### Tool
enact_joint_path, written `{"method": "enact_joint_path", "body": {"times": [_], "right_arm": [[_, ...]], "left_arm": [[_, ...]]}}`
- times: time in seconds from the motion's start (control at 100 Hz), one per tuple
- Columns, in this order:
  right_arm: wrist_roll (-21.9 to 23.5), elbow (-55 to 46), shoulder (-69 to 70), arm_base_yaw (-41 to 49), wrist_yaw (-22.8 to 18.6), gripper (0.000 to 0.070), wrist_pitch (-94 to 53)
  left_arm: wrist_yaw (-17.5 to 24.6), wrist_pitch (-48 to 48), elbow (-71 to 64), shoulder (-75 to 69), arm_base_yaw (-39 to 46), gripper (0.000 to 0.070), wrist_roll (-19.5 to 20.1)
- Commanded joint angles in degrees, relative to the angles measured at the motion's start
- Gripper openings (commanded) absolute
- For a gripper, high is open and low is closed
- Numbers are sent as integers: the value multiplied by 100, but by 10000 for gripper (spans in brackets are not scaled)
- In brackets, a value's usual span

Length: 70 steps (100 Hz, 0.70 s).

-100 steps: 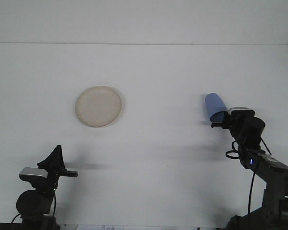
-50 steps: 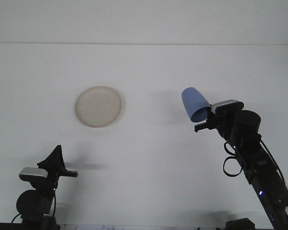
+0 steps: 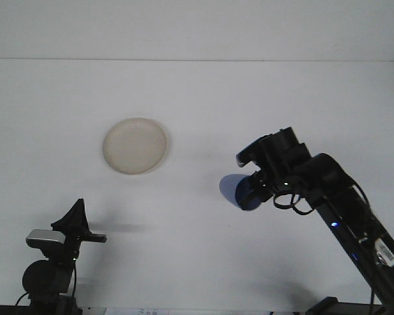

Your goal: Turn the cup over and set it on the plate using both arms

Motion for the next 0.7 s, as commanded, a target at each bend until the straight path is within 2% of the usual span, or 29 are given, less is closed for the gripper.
{"method": "enact_joint_path", "body": {"times": [0.0, 0.2, 0.36, 0.69], "right_arm": [[-68, 160, 278, 262, -4, 0, -7], [-70, 177, 883, 933, 39, 0, -155], [-48, 177, 1377, 1167, 433, 0, -466], [-46, 190, 1781, 1196, 422, 0, -647]], "left_arm": [[33, 57, -111, -7, 7, 12, 42], [33, 57, -111, -7, 7, 12, 42], [33, 57, -111, -7, 7, 12, 44], [33, 57, -111, -7, 7, 12, 42]]}}
